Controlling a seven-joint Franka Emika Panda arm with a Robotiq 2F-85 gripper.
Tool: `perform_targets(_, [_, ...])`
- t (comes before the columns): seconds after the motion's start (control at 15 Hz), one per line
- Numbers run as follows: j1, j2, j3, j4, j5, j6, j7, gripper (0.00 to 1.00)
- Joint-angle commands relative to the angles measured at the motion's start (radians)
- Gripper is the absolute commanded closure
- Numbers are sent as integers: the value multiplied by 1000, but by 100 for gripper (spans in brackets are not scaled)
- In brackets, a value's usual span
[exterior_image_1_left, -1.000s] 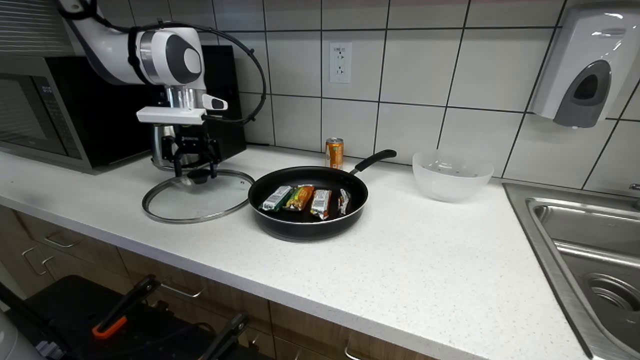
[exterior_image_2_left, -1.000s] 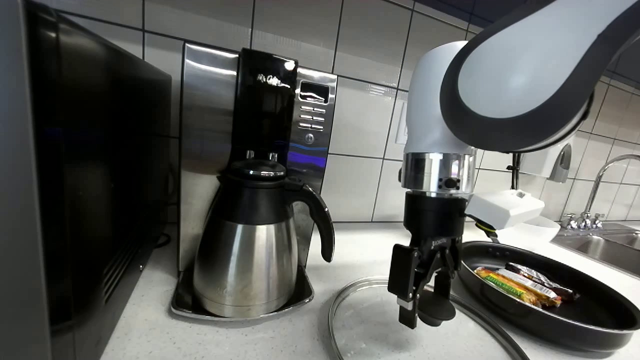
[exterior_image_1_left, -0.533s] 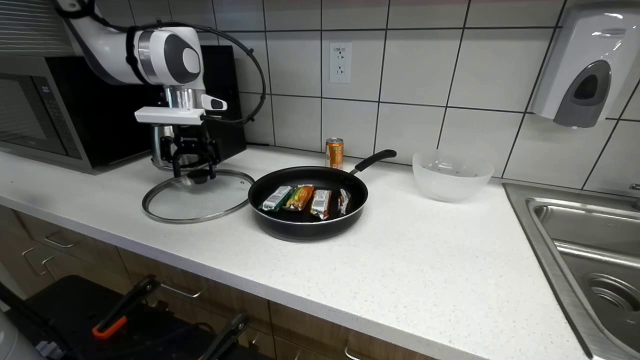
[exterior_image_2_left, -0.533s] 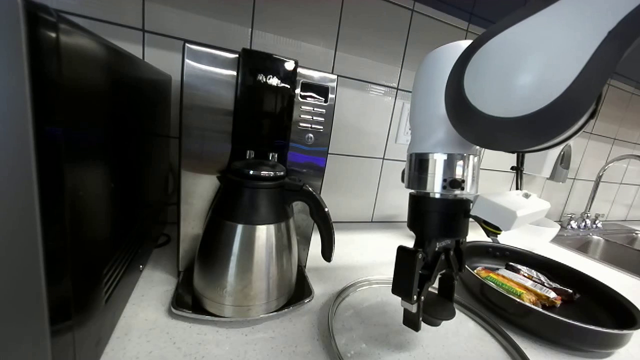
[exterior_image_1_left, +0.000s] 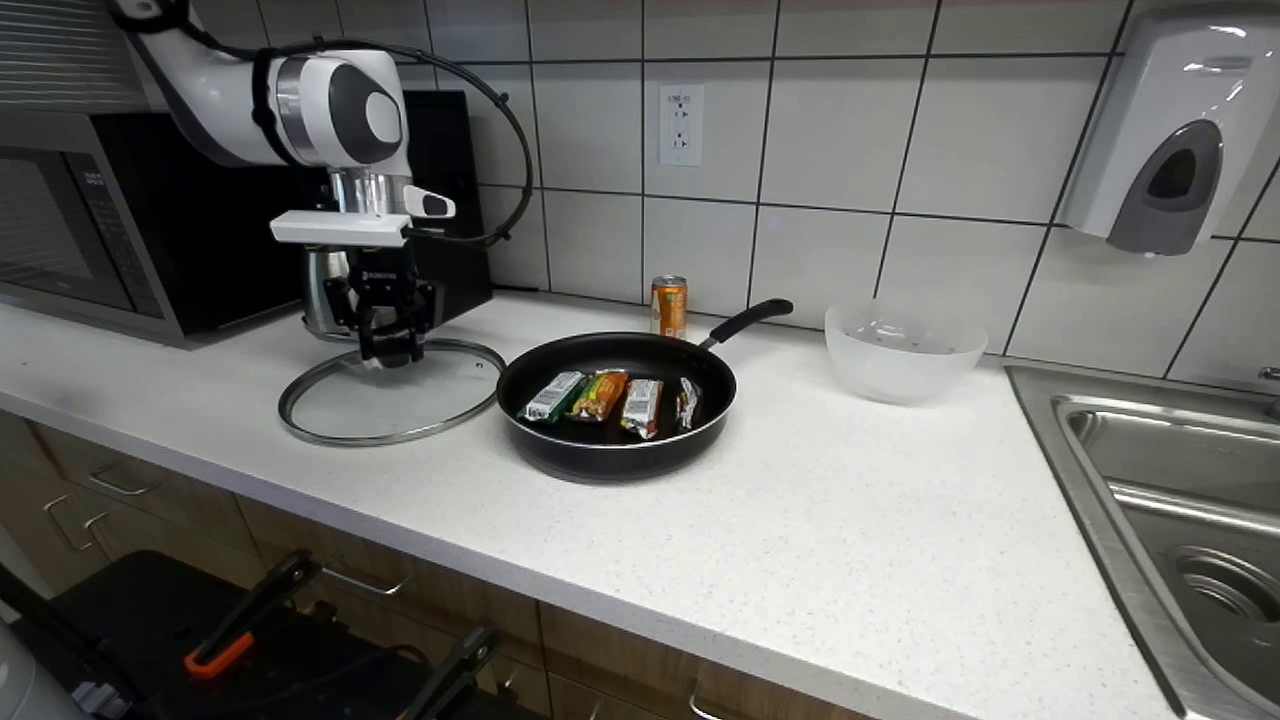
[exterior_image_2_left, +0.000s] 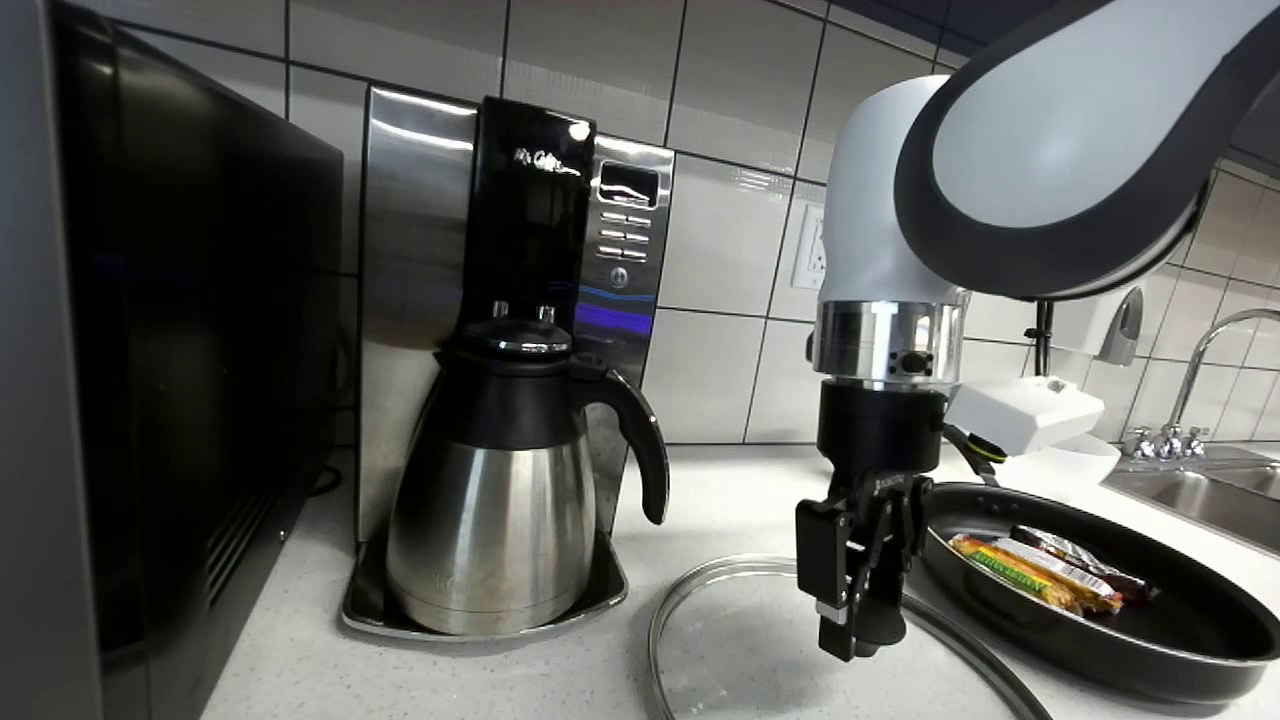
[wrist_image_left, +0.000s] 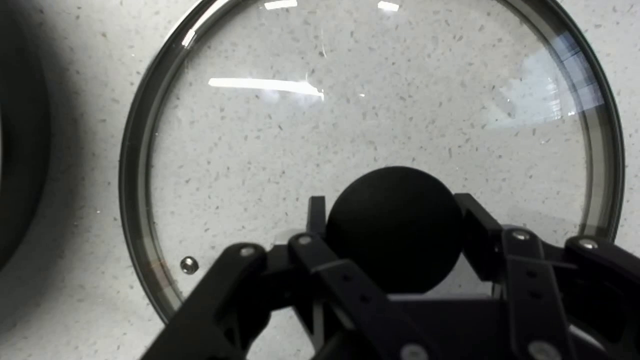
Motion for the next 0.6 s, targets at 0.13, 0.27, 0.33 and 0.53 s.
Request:
perform_targets(0.13, [-7, -66, 15, -17, 1, -38, 10, 61])
perform_targets(0.27, [-6, -82, 16, -14, -1, -55, 6, 61])
perform_targets(0.33, [-8, -91, 18, -14, 2, -58, 1, 61])
perform_targets(0.53, [-11, -123, 23, -14, 11, -77, -11, 61])
